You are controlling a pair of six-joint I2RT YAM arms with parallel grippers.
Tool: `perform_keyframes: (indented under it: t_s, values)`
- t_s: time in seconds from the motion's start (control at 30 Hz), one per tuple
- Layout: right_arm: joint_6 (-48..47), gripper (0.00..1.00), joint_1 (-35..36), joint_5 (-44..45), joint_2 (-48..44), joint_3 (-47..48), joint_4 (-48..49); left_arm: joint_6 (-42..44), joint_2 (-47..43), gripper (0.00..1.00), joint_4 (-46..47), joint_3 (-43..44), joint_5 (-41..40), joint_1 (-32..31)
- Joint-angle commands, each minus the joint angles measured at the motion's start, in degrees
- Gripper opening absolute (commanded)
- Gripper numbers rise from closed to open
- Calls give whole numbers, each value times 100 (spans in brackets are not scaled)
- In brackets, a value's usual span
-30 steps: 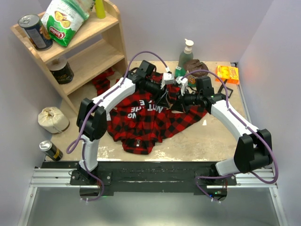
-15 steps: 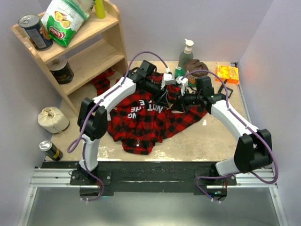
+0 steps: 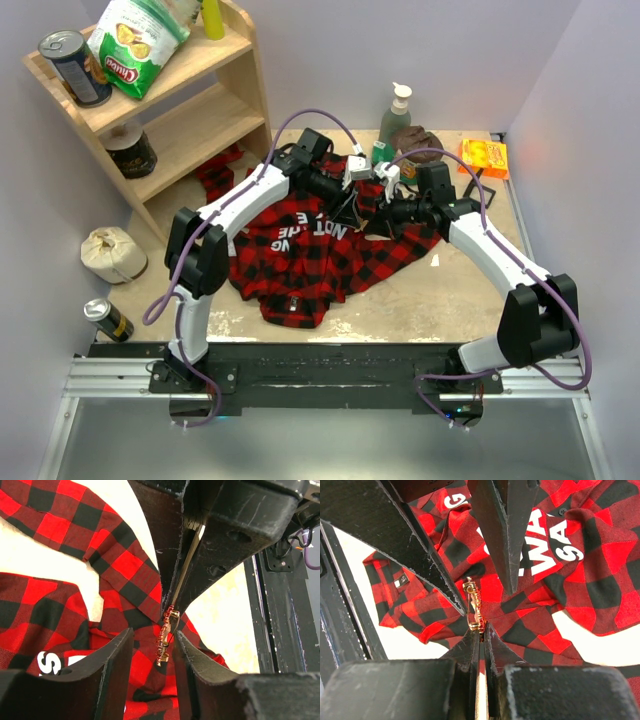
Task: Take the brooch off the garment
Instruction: Adjust the brooch.
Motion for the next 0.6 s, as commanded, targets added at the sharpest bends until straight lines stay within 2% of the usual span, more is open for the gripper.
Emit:
perform_keyframes:
  t_s: [0.0, 0.57]
  values:
    - [-145, 0, 39, -216, -113, 241, -81, -40, -68, 42, 215, 218, -205, -28]
    - [-259, 0, 39, -383, -87, 276, -187, -145, -138, 41, 391, 200, -310, -19]
